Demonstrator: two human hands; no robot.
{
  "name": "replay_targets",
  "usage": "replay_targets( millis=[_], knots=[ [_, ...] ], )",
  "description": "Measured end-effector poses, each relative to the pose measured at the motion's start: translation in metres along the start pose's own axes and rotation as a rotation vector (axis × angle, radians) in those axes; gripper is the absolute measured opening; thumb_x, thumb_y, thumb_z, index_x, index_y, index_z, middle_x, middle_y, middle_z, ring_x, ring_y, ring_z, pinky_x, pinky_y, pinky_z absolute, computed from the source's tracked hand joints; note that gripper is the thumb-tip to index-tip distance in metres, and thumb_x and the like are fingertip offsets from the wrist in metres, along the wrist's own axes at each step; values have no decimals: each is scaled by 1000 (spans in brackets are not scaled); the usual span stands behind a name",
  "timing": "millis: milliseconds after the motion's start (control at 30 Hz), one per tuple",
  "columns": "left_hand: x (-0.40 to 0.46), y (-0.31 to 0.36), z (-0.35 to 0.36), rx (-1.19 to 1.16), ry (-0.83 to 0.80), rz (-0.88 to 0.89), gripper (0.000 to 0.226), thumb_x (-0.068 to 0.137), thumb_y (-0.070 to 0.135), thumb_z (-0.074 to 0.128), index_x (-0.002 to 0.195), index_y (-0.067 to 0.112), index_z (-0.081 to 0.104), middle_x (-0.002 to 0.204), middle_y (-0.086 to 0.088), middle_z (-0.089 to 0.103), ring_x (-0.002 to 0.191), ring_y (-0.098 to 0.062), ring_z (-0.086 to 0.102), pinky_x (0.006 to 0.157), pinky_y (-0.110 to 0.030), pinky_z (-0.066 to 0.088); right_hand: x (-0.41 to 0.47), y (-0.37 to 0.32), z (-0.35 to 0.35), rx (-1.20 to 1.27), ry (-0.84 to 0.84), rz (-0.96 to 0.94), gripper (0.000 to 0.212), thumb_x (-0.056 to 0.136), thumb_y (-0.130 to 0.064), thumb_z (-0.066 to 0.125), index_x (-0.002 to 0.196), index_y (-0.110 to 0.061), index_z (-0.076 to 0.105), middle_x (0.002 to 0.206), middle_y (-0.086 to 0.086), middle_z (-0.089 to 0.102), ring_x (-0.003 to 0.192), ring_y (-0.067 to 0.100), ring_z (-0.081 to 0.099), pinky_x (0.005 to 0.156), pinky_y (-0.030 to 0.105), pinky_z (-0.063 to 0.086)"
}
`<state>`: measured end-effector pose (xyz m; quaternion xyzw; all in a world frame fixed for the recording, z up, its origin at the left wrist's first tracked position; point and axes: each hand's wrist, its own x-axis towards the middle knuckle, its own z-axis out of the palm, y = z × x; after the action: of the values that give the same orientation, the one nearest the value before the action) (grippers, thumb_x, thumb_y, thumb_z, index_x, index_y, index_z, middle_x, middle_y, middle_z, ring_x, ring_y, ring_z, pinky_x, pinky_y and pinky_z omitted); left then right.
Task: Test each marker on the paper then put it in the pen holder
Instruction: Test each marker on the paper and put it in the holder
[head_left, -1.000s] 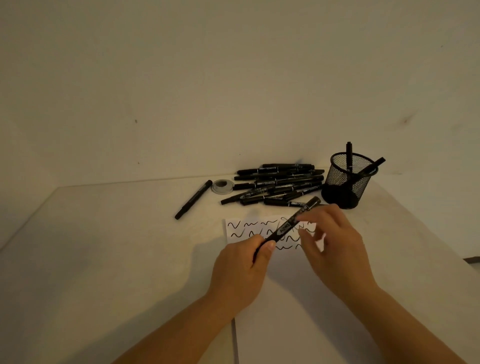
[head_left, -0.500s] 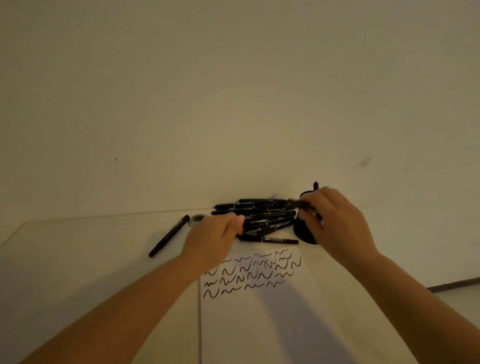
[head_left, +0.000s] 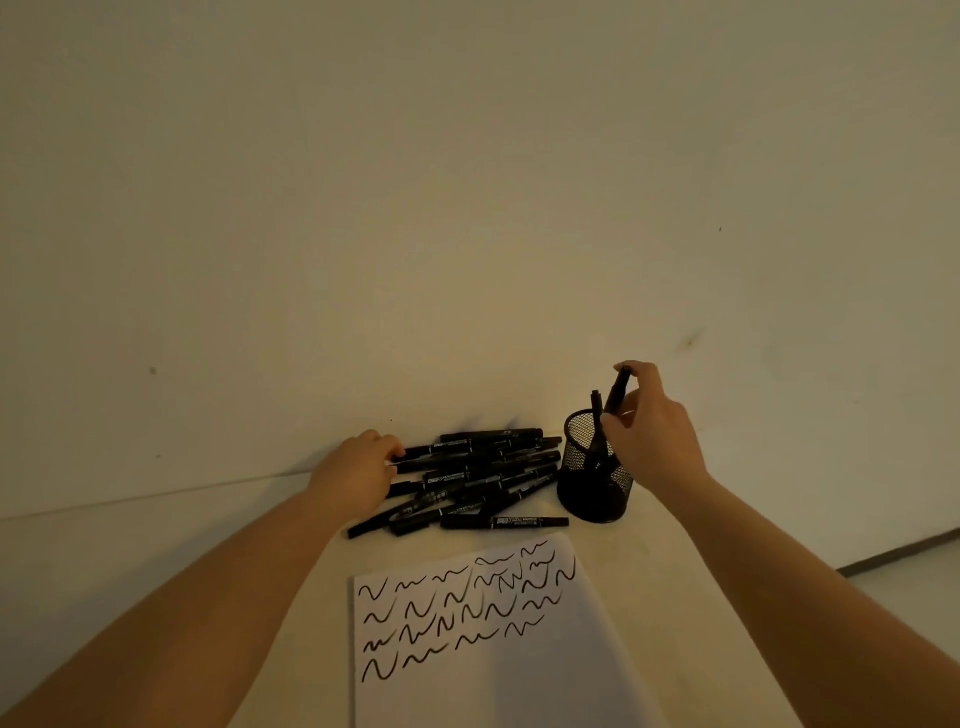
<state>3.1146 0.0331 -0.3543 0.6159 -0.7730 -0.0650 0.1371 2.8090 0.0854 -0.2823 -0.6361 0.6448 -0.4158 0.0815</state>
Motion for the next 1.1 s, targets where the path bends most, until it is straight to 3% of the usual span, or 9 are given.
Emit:
replay_targets(
  millis=[67, 200, 433, 633, 733, 833, 967, 1033, 1100],
  knots=[
    [6, -1, 4, 7, 17, 13, 29, 96, 18, 41, 123, 18, 50, 120, -5, 52, 105, -21, 49, 85, -30, 42, 1, 5, 7, -2, 14, 13, 51, 83, -6, 59, 123, -26, 35, 84, -4, 57, 68, 20, 61, 48, 25, 47],
    [14, -4, 14, 27, 20, 25, 31, 95, 20, 43, 125, 18, 50, 120, -4, 53, 107, -21, 49, 86, -30, 41, 4, 8, 19, -34, 6, 48, 31, 86, -14, 56, 111, -20, 39, 87, 2, 56, 71, 27, 60, 58, 41, 55],
    [23, -7, 21, 10, 73, 13, 26, 92, 27, 50, 115, 19, 56, 111, -1, 55, 99, -18, 53, 79, -29, 44, 7, 17, 31, -143, -6, 59, 19, 86, -20, 53, 101, -15, 43, 66, -2, 49, 57, 15, 50, 46, 28, 41],
    [24, -12, 17, 5, 74, 34, 18, 87, 25, 59, 104, 21, 59, 103, 3, 58, 92, -13, 54, 75, -27, 44, 7, 16, 33, -164, -15, 37, 18, 86, -18, 53, 100, -16, 44, 64, -6, 46, 57, 15, 49, 48, 28, 41],
    [25, -13, 16, 28, 46, 57, 19, 88, 25, 57, 107, 21, 59, 105, 3, 58, 95, -13, 54, 75, -25, 41, 6, 15, 31, -166, -19, 28, 17, 86, -18, 54, 102, -15, 49, 71, -5, 51, 61, 13, 49, 50, 26, 38],
    [22, -13, 14, 60, 41, 77, 21, 91, 25, 52, 110, 19, 59, 105, 0, 57, 96, -15, 52, 73, -24, 38, 3, 13, 28, -177, -9, 8, 19, 86, -18, 55, 104, -15, 52, 90, -1, 55, 81, 16, 48, 65, 27, 38],
    [9, -11, 0, 77, 133, 86, 21, 92, 20, 50, 112, 16, 56, 107, -2, 54, 97, -17, 52, 76, -27, 43, -7, 1, 19, -256, 148, -123, 25, 81, -12, 60, 106, -11, 56, 108, 5, 57, 100, 24, 44, 79, 33, 38],
    [-2, -2, -11, 8, 187, 79, 20, 93, 20, 49, 111, 15, 55, 107, -1, 53, 95, -16, 53, 74, -25, 42, -17, -10, 14, -269, 297, -255, 27, 77, -8, 64, 104, -9, 57, 106, 9, 58, 98, 28, 48, 79, 37, 40],
    [-20, 14, -23, -85, 229, 88, 20, 94, 23, 48, 111, 15, 55, 107, 1, 52, 91, -13, 52, 75, -23, 41, -33, -24, 13, -209, 335, -327, 24, 78, -7, 63, 101, -11, 58, 99, 5, 59, 90, 25, 51, 74, 34, 41]
  ],
)
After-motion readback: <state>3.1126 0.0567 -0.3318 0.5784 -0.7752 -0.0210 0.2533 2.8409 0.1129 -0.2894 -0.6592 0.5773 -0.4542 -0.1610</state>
